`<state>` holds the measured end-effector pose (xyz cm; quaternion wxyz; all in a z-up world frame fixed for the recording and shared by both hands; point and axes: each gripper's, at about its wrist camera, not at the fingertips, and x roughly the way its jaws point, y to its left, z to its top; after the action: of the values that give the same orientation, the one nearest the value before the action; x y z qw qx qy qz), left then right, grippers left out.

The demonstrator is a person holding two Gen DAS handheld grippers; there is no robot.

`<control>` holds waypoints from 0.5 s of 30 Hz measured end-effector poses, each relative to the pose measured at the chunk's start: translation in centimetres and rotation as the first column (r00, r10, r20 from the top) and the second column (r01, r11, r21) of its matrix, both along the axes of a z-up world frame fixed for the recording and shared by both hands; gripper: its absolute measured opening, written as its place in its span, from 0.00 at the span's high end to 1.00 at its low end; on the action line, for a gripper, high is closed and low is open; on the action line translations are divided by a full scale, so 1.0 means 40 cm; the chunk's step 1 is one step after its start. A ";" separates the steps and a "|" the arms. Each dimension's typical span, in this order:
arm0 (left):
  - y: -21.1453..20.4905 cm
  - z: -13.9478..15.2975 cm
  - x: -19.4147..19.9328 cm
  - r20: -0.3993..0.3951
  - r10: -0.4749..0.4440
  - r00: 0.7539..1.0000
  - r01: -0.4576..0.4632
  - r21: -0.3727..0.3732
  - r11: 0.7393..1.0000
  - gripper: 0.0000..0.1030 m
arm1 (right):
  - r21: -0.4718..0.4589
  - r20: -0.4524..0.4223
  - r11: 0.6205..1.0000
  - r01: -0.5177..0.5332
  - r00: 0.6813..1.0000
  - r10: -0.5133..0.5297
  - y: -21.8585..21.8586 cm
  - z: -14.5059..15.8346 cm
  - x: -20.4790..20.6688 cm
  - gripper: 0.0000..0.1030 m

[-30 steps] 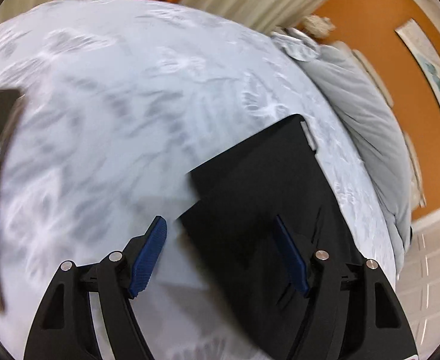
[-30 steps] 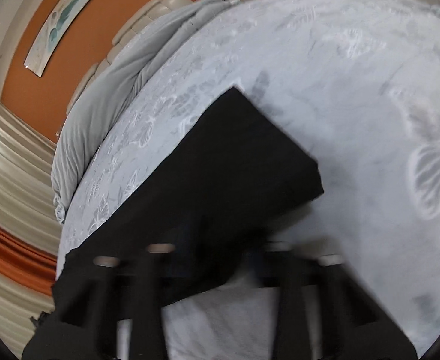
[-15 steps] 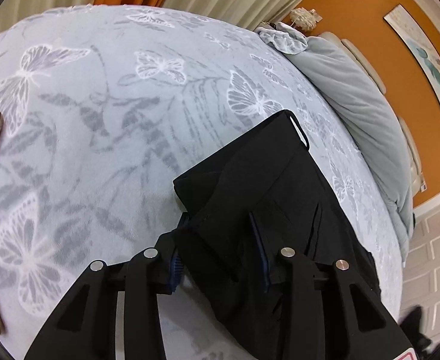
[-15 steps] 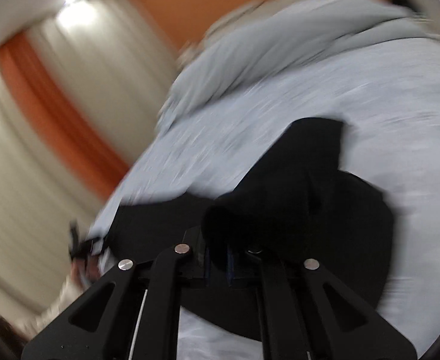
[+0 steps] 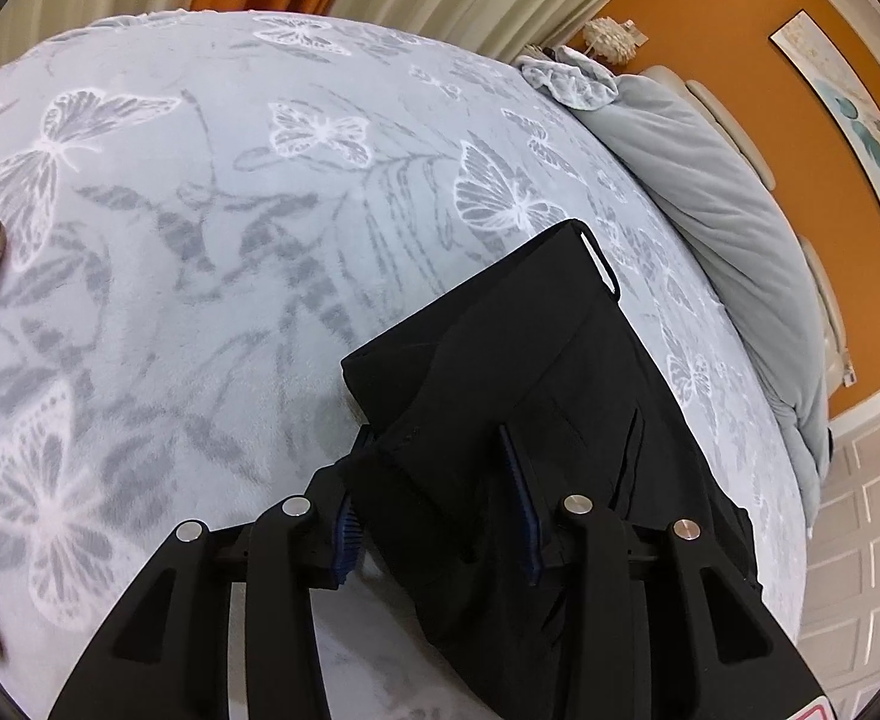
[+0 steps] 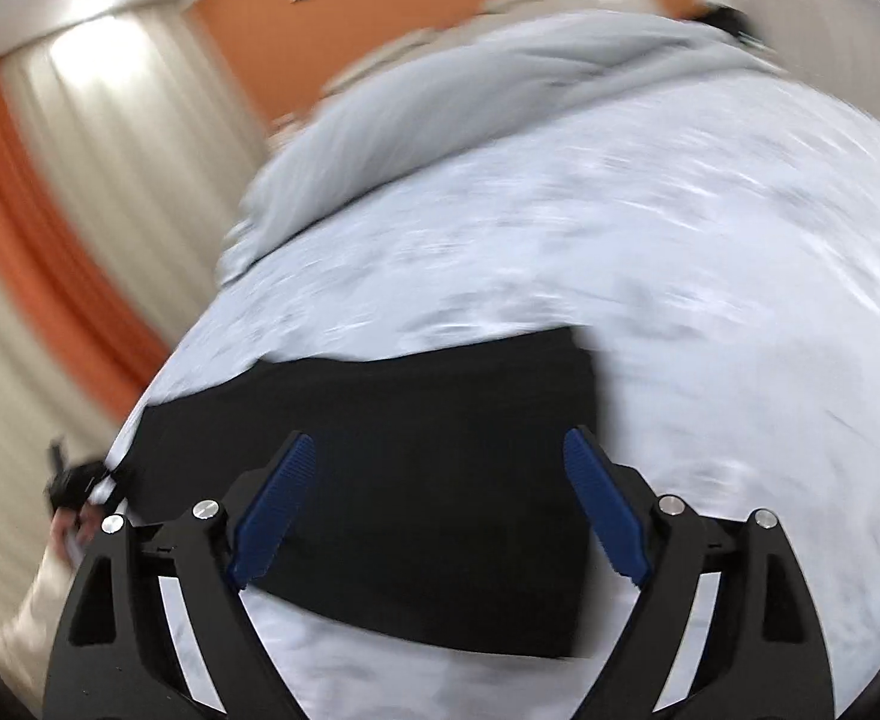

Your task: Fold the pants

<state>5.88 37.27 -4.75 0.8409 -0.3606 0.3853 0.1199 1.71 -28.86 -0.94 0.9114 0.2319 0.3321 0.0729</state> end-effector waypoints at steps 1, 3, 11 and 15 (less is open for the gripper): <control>0.000 0.000 0.000 -0.005 0.006 1.000 -0.006 -0.003 1.000 0.65 | 0.000 -0.033 1.000 0.027 0.999 -0.027 -0.024 -0.024 -0.001 0.19; 0.002 0.000 0.000 -0.015 0.018 1.000 -0.018 -0.014 1.000 0.65 | -0.038 -0.113 0.999 0.039 0.993 -0.043 -0.027 -0.053 0.017 0.19; -0.024 0.007 0.007 -0.042 0.015 0.999 -0.012 0.073 0.997 0.65 | 0.048 -0.283 0.995 -0.087 0.954 0.097 -0.013 -0.151 0.033 0.92; -0.012 0.005 0.000 -0.035 0.021 0.999 -0.020 0.016 1.000 0.65 | 0.060 -0.152 0.993 -0.097 0.983 0.105 -0.009 -0.049 0.004 0.93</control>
<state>5.88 36.80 -4.54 0.8356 -0.3557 0.3953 0.1379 1.86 -29.24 -2.91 0.8715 0.2435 0.4113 0.1096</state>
